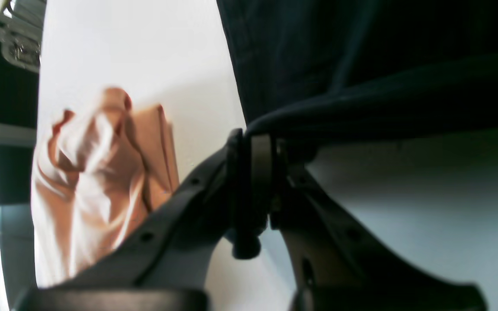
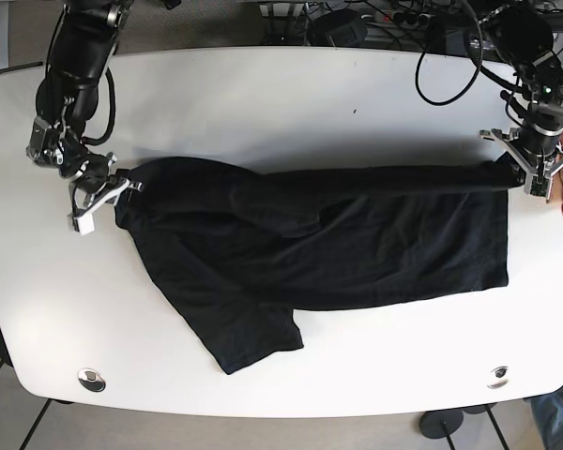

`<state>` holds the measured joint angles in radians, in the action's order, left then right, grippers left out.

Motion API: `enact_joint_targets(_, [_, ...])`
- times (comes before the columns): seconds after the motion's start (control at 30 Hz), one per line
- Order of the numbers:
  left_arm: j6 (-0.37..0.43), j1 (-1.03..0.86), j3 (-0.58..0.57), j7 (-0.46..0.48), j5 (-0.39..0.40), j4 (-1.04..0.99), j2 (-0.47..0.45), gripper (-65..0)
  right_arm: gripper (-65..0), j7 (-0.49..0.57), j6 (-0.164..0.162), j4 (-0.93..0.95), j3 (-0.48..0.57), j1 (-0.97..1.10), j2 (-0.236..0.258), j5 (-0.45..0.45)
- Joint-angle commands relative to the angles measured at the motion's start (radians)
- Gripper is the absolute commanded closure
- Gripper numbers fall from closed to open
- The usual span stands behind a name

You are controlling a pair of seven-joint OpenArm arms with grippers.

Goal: Fold the T-shirt properly

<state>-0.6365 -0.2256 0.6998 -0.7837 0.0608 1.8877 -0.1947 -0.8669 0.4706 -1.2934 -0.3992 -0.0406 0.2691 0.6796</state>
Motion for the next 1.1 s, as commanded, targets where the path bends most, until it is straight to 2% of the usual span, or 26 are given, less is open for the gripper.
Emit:
enact_joint_targets(0.03, [0.013,-0.022,0.01,0.025,0.001,0.017,-0.018,-0.6,-2.2,0.018,0.001,-0.025,-0.027,0.018,0.017,0.053])
enact_joint_targets(0.17, [0.008,-0.068,0.07,0.025,0.004,0.022,0.016,-0.6,-2.2,0.018,0.001,-0.144,-0.039,0.114,0.017,0.081])
enact_joint_targets(0.23, [-0.03,-0.082,0.091,0.025,-0.002,0.022,0.024,-0.8,-2.2,0.018,0.001,-0.188,-0.039,0.147,0.017,0.081])
enact_joint_targets(0.3, [-0.062,-0.09,0.111,0.025,-0.002,0.026,0.031,-1.0,-2.5,0.018,0.0,-0.217,-0.042,0.178,0.015,0.081])
enact_joint_targets(0.4, [-0.062,-0.116,0.113,0.022,-0.002,0.028,0.051,-2.6,-3.3,0.016,0.0,-0.217,-0.042,0.212,0.015,0.082])
enact_joint_targets(0.43, [-0.062,-0.131,0.11,0.022,-0.002,0.028,0.051,-7.2,-6.0,0.016,0.0,-0.217,-0.043,0.222,0.015,0.082])
enact_joint_targets(0.47, [-0.062,-0.136,0.111,0.022,-0.002,0.028,0.051,-14.0,-11.7,0.016,0.0,-0.225,-0.043,0.235,0.015,0.082])
enact_joint_targets(0.53, [-0.062,-0.139,0.113,0.022,0.0,0.028,0.051,-28.2,-26.5,0.018,0.0,-0.277,-0.088,0.27,0.008,0.082])
enact_joint_targets(0.57, [-0.062,-0.139,0.113,0.022,0.003,0.028,0.053,-33.5,-33.8,0.018,0.0,-0.315,-0.117,0.291,0.003,0.082])
enact_joint_targets(0.6, [-0.062,-0.14,0.113,0.022,0.004,0.028,0.053,-35.8,-40.0,0.018,0.0,-0.351,-0.137,0.304,-0.015,0.082])
enact_joint_targets(0.67, [-0.062,-0.14,0.106,0.022,0.006,0.028,0.053,-34.6,-47.7,0.018,0.0,-0.427,-0.154,0.319,-0.032,0.081])
enact_joint_targets(0.77, [-0.062,-0.133,0.108,0.022,0.014,0.045,0.053,-30.3,-49.0,0.018,-0.003,-0.476,-0.148,0.302,-0.034,0.076])
enact_joint_targets(0.87, [-0.062,-0.131,0.105,0.022,0.115,0.077,0.045,-28.2,-49.0,0.018,-0.006,-0.421,-0.148,0.21,-0.032,0.062])
enact_joint_targets(0.93, [-0.062,-0.122,0.102,0.022,0.182,0.082,0.044,-28.3,-48.8,0.018,-0.003,-0.311,-0.143,0.101,-0.034,-0.008])
enact_joint_targets(1.0, [-0.062,-0.079,0.102,0.002,0.181,0.082,0.044,-28.5,-48.8,0.022,0.0,-0.18,-0.093,-0.014,-0.034,-0.128])
enact_joint_targets(1.03, [-0.062,-0.044,0.103,-0.039,0.164,0.08,0.044,-28.5,-48.8,0.025,0.003,-0.098,-0.076,-0.071,-0.032,-0.183])
enact_joint_targets(1.07, [-0.062,-0.021,0.108,-0.066,0.158,0.08,0.044,-28.5,-48.8,0.027,0.02,-0.047,-0.076,-0.109,-0.032,-0.22])
enact_joint_targets(1.1, [-0.062,-0.004,0.111,-0.085,0.153,0.08,0.045,-28.5,-48.8,0.027,0.05,0.004,-0.076,-0.146,-0.032,-0.251])
